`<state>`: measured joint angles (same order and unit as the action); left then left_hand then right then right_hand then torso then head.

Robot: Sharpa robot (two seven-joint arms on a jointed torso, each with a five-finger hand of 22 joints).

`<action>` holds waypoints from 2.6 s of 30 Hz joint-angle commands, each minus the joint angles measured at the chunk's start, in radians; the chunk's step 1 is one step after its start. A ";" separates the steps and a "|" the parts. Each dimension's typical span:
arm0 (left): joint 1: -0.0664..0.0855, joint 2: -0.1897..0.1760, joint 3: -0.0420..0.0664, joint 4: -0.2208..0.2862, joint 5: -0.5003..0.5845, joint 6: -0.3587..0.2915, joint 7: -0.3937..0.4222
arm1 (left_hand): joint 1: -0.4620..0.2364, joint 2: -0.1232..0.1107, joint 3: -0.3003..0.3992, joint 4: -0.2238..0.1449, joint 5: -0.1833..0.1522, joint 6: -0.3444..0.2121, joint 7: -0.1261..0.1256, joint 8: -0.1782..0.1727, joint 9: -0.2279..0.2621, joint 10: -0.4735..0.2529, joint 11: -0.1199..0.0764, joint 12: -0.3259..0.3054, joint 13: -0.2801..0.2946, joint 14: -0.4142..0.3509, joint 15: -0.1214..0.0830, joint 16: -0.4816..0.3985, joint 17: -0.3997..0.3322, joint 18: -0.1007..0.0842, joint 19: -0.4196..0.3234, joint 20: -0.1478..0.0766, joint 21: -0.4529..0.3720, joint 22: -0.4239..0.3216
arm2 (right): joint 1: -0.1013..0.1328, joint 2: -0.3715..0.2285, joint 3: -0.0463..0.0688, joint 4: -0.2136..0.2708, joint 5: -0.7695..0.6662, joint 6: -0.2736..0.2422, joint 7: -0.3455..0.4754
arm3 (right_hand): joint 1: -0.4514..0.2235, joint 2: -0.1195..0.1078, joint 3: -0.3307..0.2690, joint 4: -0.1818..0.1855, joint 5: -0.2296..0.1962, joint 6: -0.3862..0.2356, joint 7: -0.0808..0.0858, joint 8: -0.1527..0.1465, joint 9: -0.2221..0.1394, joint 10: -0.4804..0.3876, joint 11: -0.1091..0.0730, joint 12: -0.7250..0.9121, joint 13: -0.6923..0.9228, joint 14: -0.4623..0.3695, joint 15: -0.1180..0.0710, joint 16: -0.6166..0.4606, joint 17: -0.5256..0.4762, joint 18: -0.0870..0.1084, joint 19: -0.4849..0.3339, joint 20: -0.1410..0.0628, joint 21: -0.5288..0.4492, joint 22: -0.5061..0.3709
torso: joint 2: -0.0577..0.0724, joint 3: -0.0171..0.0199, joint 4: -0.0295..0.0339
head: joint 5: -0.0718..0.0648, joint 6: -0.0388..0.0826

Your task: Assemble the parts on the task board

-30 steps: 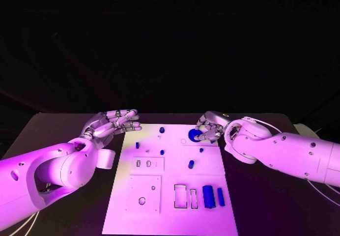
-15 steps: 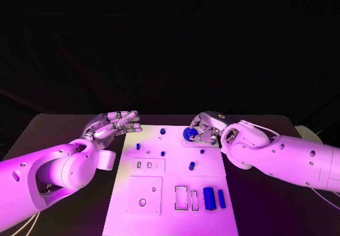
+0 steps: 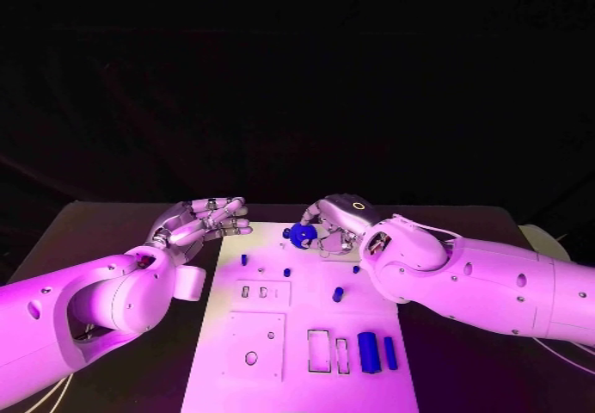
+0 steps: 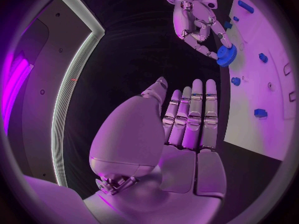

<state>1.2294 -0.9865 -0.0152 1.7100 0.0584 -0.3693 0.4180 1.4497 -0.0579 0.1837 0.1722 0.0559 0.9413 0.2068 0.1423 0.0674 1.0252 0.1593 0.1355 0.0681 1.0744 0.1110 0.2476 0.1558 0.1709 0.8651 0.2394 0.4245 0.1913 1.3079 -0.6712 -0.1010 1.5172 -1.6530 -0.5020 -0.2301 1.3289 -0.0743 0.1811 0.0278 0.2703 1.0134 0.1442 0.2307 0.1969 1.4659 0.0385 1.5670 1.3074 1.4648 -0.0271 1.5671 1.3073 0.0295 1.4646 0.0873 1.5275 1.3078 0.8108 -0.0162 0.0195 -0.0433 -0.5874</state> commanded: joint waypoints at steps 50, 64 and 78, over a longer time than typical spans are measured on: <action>0.001 0.001 0.001 -0.002 -0.006 0.012 0.007 | -0.001 0.009 0.003 -0.006 -0.002 0.004 0.003 -0.005 -0.001 0.002 0.002 -0.007 -0.001 -0.006 0.005 -0.004 0.001 0.011 -0.006 0.002 0.007 -0.001 | -0.029 0.186 -0.014 -0.184 -0.086 0.073 -0.020 | -0.057 -0.036 0.017 0.015 0.000 -0.004 -0.013 -0.053 -0.018 0.102 0.013 0.001 0.260 0.106 0.009 0.004 0.264 -0.016 0.070 0.000 0.005 0.220 | 0.002 0.0005 0.0010 | 0.028 -0.015; 0.001 0.000 0.001 -0.003 -0.006 0.010 0.006 | 0.000 0.008 0.003 -0.007 -0.002 0.004 0.004 -0.006 -0.001 0.002 0.002 -0.009 -0.001 -0.007 0.005 -0.006 0.001 0.011 -0.007 0.002 0.007 -0.001 | -0.029 0.176 -0.015 -0.176 -0.077 0.065 -0.022 | -0.118 -0.074 -0.046 0.072 0.067 -0.080 0.016 -0.141 -0.043 0.082 0.040 -0.016 0.237 0.106 0.035 0.004 0.264 -0.014 0.065 0.028 -0.001 0.216 | 0.003 0.0012 0.0006 | 0.028 -0.010; 0.001 0.004 0.001 -0.012 -0.006 0.012 0.006 | 0.000 0.008 0.003 -0.007 -0.002 0.004 0.004 -0.007 -0.001 0.002 0.002 -0.010 -0.001 -0.007 0.005 -0.006 0.001 0.011 -0.007 0.002 0.007 -0.001 | -0.010 0.005 -0.006 -0.020 0.107 -0.065 0.046 | -0.103 -0.050 -0.030 0.083 0.139 -0.020 0.009 -0.133 -0.035 0.093 0.035 -0.007 0.249 0.106 0.031 0.004 0.264 -0.014 0.067 0.026 0.000 0.219 | -0.006 0.0028 -0.0041 | 0.017 -0.004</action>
<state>1.2296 -0.9856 -0.0152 1.6984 0.0584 -0.3701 0.4176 1.4497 -0.0579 0.1868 0.1692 0.0559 0.9412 0.2068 0.1424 0.0675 1.0252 0.1593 0.1314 0.0679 1.0709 0.1146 0.2476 0.1561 0.1709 0.8651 0.2394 0.4288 0.1913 1.2935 -0.6554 -0.1088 1.4874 -1.6575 -0.5076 -0.2296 1.2273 -0.1281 0.1441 0.1090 0.4066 0.9905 0.1530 0.0923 0.1612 1.4658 0.0743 1.5564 1.3078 1.4664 0.0035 1.5670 1.3074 0.0296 1.4664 0.1110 1.5312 1.3079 0.8089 -0.0140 0.0174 -0.0209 -0.5929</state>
